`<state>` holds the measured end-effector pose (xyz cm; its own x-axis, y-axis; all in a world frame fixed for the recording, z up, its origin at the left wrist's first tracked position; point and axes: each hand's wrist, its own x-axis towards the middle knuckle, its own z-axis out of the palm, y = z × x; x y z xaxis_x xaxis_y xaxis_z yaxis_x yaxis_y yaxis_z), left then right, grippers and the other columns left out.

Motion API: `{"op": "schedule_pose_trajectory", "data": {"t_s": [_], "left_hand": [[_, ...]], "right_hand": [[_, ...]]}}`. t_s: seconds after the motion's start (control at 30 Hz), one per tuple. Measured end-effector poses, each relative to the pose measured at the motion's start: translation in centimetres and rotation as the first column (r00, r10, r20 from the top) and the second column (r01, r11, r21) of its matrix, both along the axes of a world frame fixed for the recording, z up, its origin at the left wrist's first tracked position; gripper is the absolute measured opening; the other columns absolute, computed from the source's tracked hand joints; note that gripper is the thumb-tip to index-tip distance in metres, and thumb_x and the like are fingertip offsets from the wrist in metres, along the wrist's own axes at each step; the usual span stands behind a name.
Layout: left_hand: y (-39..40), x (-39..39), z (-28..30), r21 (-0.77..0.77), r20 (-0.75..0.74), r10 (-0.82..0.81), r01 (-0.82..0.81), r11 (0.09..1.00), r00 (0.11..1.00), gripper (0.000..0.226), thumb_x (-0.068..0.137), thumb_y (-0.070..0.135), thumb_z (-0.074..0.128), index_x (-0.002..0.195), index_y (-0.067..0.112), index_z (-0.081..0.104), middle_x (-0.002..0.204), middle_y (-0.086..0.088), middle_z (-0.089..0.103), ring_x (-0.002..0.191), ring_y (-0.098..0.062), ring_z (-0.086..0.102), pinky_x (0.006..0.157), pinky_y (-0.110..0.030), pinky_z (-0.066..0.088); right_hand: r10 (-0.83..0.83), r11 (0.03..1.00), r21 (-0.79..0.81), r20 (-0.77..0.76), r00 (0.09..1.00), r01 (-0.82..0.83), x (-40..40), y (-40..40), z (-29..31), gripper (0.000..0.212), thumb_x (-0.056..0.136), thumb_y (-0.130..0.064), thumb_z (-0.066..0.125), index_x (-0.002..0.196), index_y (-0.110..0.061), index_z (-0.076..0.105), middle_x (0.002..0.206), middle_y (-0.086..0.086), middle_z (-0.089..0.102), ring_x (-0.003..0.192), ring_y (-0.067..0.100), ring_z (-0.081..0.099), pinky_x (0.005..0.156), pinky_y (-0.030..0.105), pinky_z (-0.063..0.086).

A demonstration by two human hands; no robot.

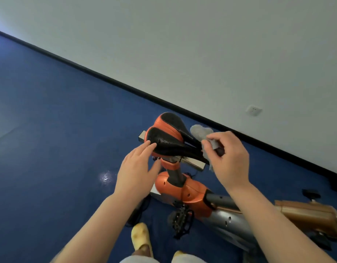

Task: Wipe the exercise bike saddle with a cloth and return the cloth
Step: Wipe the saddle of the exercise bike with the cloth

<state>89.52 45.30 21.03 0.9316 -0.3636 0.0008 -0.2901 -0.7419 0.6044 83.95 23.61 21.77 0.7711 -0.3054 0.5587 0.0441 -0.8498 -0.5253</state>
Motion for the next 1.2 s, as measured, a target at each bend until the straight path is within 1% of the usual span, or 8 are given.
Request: {"op": "schedule_pose_trajectory", "data": {"t_s": [0.2,0.3,0.37,0.53,0.73,0.9,1.1,1.2], "left_hand": [[0.0,4.0,-2.7,0.002,-0.002,-0.107,0.107,0.994,0.994,0.060,0.090,0.035,0.050,0.144,0.032,0.024,0.157,0.014,0.012,0.144,-0.011,0.012,0.117,-0.037,0.019],[-0.4,4.9,-4.0,-0.043,-0.036,-0.100,0.098,0.994,0.994,0.067,0.090,0.035,0.051,0.147,0.029,0.016,0.158,0.013,0.007,0.145,-0.009,0.003,0.119,-0.040,0.017],[-0.9,5.0,-4.6,-0.093,-0.081,-0.082,0.074,0.993,0.993,0.071,0.091,0.034,0.051,0.148,0.027,0.011,0.158,0.013,0.003,0.145,-0.009,0.000,0.119,-0.040,0.016],[-2.0,5.5,-5.5,-0.128,-0.072,-0.058,0.049,0.991,0.996,0.074,0.090,0.031,0.053,0.148,0.024,0.009,0.158,0.010,0.004,0.145,-0.009,0.000,0.119,-0.038,0.016],[-3.0,5.1,-6.1,-0.124,-0.047,0.020,-0.026,0.992,0.999,0.074,0.089,0.027,0.054,0.149,0.025,0.010,0.158,0.011,0.005,0.145,-0.008,0.001,0.117,-0.032,0.012],[-2.9,5.0,-6.6,-0.105,-0.041,0.021,-0.025,0.994,0.999,0.076,0.089,0.027,0.055,0.148,0.031,0.007,0.158,0.018,0.003,0.145,-0.004,-0.001,0.118,-0.037,0.015],[-3.3,4.9,-6.7,-0.170,-0.072,0.103,-0.114,0.979,0.992,0.073,0.090,0.021,0.055,0.147,0.035,0.012,0.156,0.023,0.008,0.144,0.001,0.000,0.119,-0.041,0.018],[-3.6,4.5,-6.7,-0.234,-0.100,0.158,-0.178,0.956,0.982,0.071,0.091,0.016,0.055,0.147,0.036,0.016,0.156,0.022,0.012,0.143,0.001,0.007,0.118,-0.040,0.021]], "right_hand": [[0.005,0.997,-0.078,-0.254,0.967,-0.025,3.1,2.4,-6.0,0.012,0.076,-0.024,0.074,0.084,-0.021,0.066,0.091,-0.007,0.062,0.094,0.014,0.054,0.085,0.030,0.040],[0.089,0.995,-0.019,-0.327,0.941,-0.100,3.5,3.1,-7.5,0.033,0.087,-0.019,0.063,0.120,-0.021,0.058,0.130,-0.005,0.057,0.126,0.011,0.046,0.109,0.033,0.033],[0.107,0.971,-0.151,-0.407,0.907,-0.183,2.8,2.5,-8.3,0.045,0.094,-0.022,0.051,0.138,-0.022,0.045,0.147,-0.006,0.042,0.138,0.007,0.032,0.116,0.032,0.021],[0.097,0.881,-0.360,-0.501,0.860,-0.308,-0.5,-2.2,-9.3,0.052,0.092,-0.019,0.045,0.143,-0.021,0.037,0.150,-0.002,0.036,0.143,0.012,0.026,0.117,0.037,0.021],[0.156,0.899,-0.296,-0.476,0.866,-0.324,3.4,0.0,-9.1,0.052,0.092,-0.019,0.053,0.142,-0.018,0.040,0.149,0.000,0.040,0.140,0.012,0.031,0.115,0.037,0.026],[0.166,0.747,-0.442,-0.600,0.783,-0.497,2.8,-2.7,-8.9,0.060,0.093,-0.026,0.052,0.148,-0.022,0.029,0.155,-0.003,0.028,0.144,0.013,0.022,0.116,0.039,0.021],[0.163,0.819,-0.370,-0.581,0.797,-0.438,5.8,0.5,-8.3,0.055,0.096,-0.035,0.040,0.148,-0.018,0.028,0.154,-0.001,0.029,0.143,0.014,0.026,0.117,0.037,0.021],[0.192,0.769,-0.390,-0.615,0.765,-0.506,7.8,1.4,-7.8,0.059,0.098,-0.040,0.035,0.150,-0.017,0.022,0.157,0.000,0.023,0.145,0.015,0.018,0.118,0.040,0.018]]}}
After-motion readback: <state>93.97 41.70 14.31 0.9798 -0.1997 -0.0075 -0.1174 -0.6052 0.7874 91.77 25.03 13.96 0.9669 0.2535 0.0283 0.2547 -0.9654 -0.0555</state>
